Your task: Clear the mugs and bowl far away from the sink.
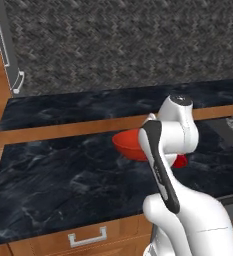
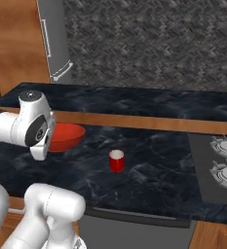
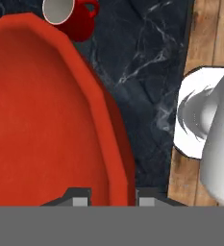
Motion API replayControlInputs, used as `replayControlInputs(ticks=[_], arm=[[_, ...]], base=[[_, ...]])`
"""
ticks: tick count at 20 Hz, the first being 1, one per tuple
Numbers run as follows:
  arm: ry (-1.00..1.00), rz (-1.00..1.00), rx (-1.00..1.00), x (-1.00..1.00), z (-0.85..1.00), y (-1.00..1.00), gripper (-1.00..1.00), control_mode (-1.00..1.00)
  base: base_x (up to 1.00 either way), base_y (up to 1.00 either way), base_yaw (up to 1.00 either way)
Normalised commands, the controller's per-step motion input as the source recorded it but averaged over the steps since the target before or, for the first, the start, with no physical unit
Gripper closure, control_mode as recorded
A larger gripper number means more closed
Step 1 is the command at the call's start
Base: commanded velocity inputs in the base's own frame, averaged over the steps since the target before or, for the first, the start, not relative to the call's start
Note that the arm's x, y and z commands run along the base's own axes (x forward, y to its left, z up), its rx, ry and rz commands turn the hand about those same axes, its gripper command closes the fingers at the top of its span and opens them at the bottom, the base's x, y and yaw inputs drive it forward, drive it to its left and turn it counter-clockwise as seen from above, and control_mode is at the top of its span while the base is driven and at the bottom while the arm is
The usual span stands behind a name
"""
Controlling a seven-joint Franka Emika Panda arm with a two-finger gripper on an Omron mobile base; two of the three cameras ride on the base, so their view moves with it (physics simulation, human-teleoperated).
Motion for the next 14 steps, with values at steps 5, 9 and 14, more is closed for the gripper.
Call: replayControlInputs(ticks=[5, 9, 14], arm=[[0.01, 0.0, 0.0, 0.85, -0.58, 0.05, 1.0, -1.0], [0.08, 0.0, 0.0, 0.87, -0.58, 0.08, 1.0, -1.0], [0.09, 0.0, 0.0, 0.74, -0.49, 0.06, 1.0, -1.0]], base=[[0.0, 0.0, 0.0], [0.0, 0.0, 0.0], [0.0, 0.0, 0.0]])
